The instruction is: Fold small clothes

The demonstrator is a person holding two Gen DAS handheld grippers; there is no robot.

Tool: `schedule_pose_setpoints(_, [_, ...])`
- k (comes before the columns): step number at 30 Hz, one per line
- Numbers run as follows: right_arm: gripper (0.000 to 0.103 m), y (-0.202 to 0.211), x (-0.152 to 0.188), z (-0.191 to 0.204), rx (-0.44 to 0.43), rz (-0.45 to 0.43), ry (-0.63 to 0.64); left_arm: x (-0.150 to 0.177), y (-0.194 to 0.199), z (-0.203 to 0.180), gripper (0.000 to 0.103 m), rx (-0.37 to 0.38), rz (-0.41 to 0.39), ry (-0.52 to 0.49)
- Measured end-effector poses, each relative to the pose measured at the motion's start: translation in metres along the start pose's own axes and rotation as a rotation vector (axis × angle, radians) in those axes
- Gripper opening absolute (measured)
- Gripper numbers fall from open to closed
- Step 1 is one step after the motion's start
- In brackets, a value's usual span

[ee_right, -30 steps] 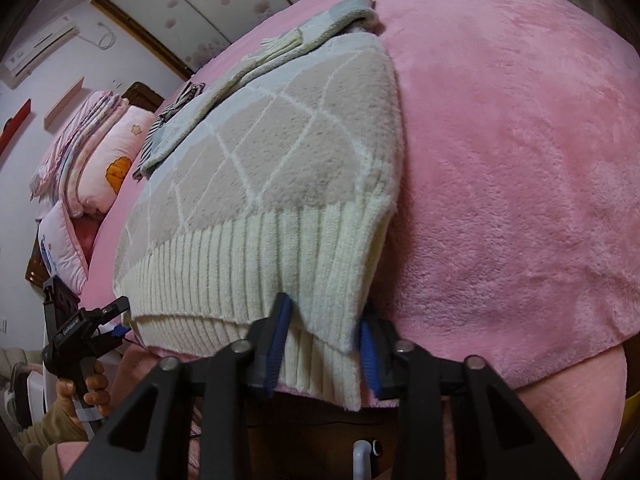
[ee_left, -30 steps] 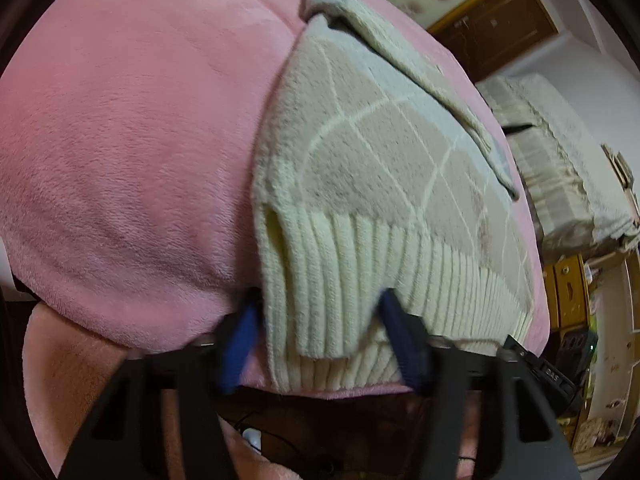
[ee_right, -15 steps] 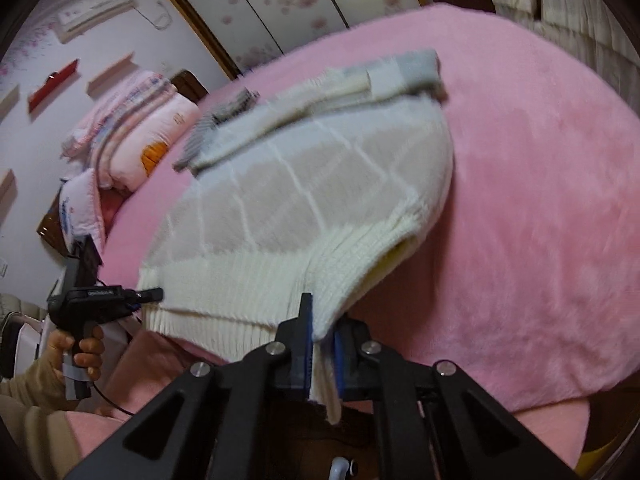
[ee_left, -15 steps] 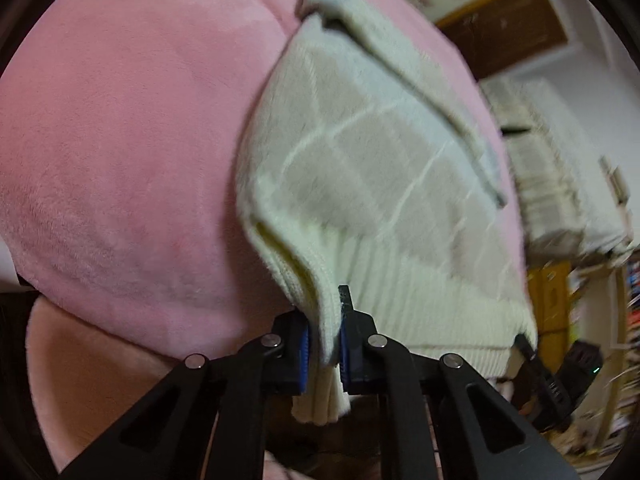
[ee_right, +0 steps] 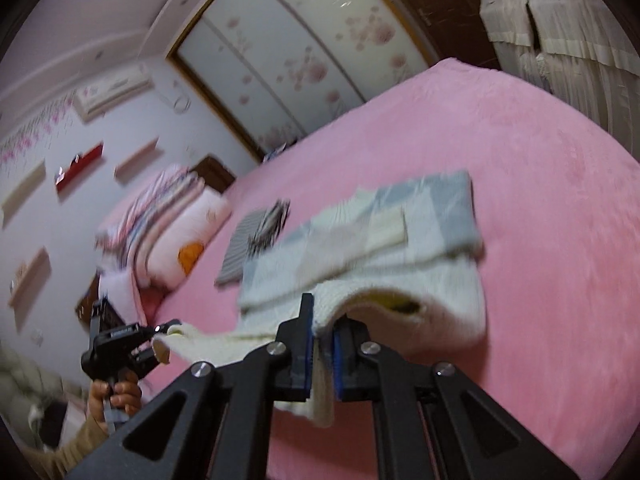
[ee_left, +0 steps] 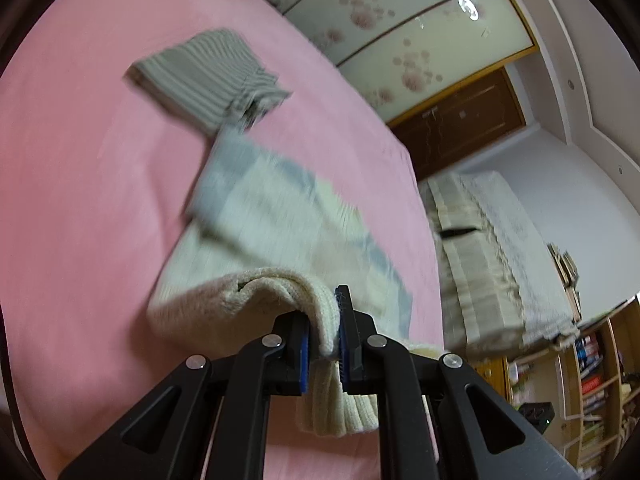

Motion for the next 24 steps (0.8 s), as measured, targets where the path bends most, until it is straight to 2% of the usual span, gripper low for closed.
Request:
schedule_pose_setpoints(6, [0.007,-0.072,-0.072,0.004,0.054,-0.023,0.011,-0.068,-0.076,-0.016,0.008,-0.071,-0.019,-0.074])
schedule_pose_setpoints(11, [0.007,-0.150,-0.113,-0.011,0.099,0.014,-0.039,-0.107,-0.145,0.006,0.009,-0.128,-0.019,-0.031])
schedule_pose_setpoints(15, [0.007,-0.212,-0.116,-0.031,0.153,0.093,-0.076,-0.120,-0.197,0.044,0.009,-0.198,0.008,0.029])
schedule_pose_setpoints(17, [0.010,-0.240,-0.112,-0.042,0.187,0.146,-0.100,-0.120,-0.217,0.063,0.011,-0.229,0.036,0.069])
schedule_pose_setpoints(19, [0.015,-0.264,-0.109,-0.057,0.214,0.215,-0.159,-0.122,-0.234,0.079,0.022,-0.240,0.076,0.102])
schedule_pose_setpoints(20, [0.018,-0.274,-0.109,-0.065,0.206,0.254,-0.201,-0.124,-0.240,0.082,0.023,-0.242,0.091,0.111])
schedule_pose_setpoints(21, [0.025,-0.277,-0.108,-0.069,0.202,0.272,-0.226,-0.125,-0.244,0.082,0.025,-0.244,0.103,0.105])
schedule_pose_setpoints(24, [0.034,-0.271,-0.113,-0.072,0.197,0.257,-0.231,-0.130,-0.249,0.070,0.034,-0.240,0.135,0.040])
Point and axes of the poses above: each gripper's, at about its wrist camera, not at the fingertips, and y roughly against the way its jaws point, z to its left, x to its underside, the point moved 3 cm from there along -y, roughly the way its jaws point, and after that the axes turned 12 degrees about x, right-handed, at the moved point
